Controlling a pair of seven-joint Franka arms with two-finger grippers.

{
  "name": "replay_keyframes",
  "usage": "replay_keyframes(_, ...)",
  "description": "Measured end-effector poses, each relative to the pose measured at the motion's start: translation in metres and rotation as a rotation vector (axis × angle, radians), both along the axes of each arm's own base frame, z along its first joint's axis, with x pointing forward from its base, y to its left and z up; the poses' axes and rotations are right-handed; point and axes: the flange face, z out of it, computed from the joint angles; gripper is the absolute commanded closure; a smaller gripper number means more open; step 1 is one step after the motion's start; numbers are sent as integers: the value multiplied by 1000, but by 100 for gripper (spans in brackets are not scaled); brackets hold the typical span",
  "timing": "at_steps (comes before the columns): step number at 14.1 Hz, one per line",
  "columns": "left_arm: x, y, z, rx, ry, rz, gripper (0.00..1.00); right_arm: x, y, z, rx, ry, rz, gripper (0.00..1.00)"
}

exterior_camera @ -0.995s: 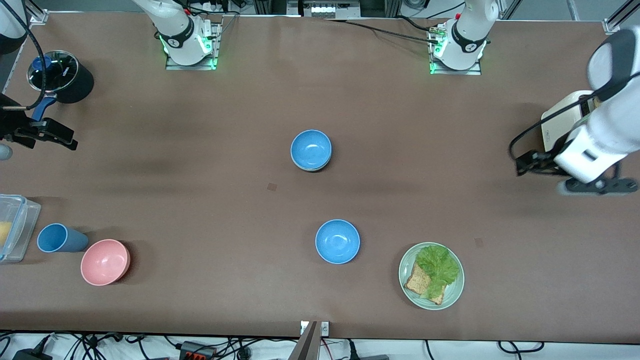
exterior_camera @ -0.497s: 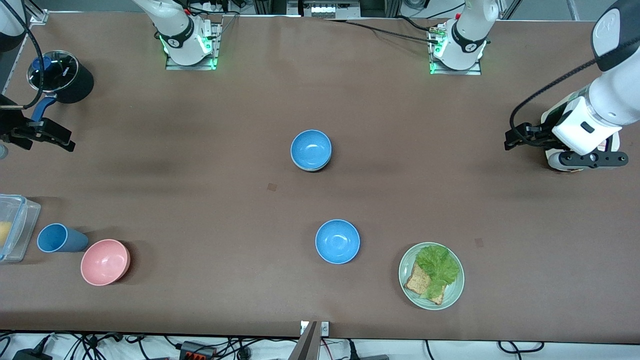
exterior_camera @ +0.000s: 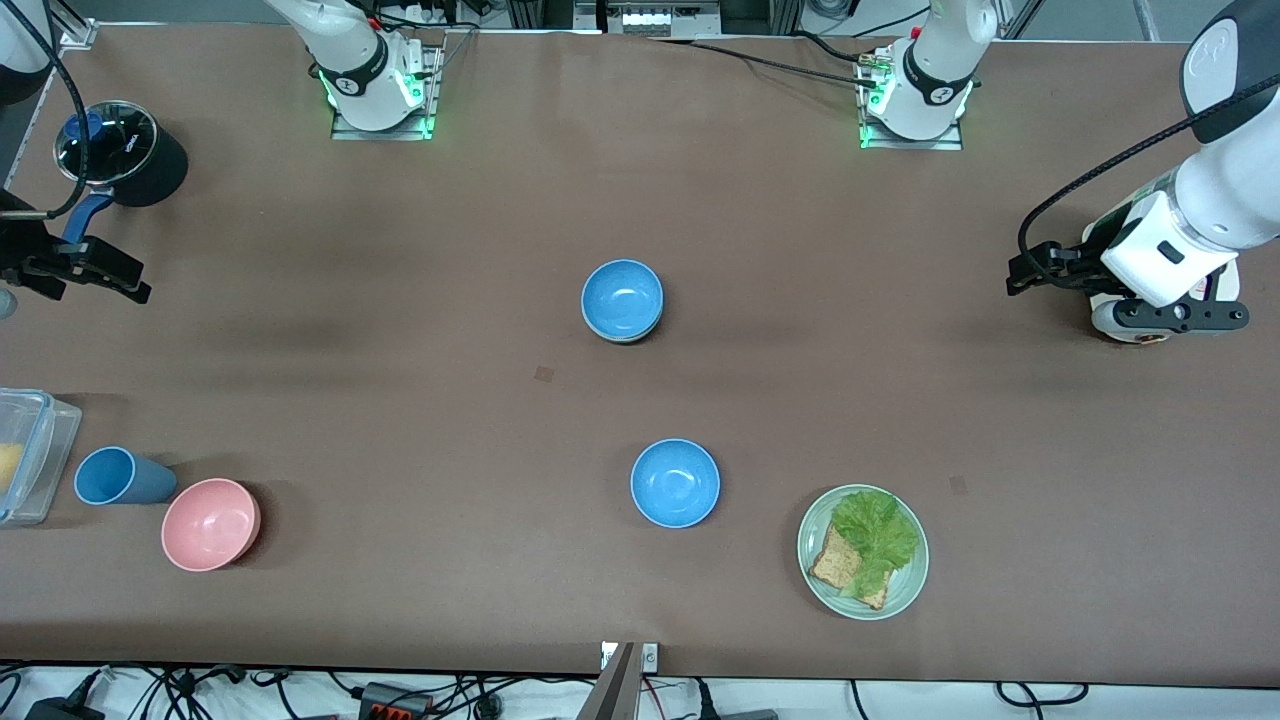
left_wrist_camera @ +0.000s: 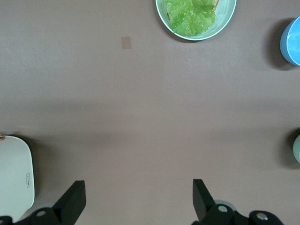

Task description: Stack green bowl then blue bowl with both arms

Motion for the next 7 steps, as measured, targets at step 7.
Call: replay_keyframes(7, 0, 1, -1, 0, 2, -4, 0, -2, 0, -4, 2, 22, 0, 0)
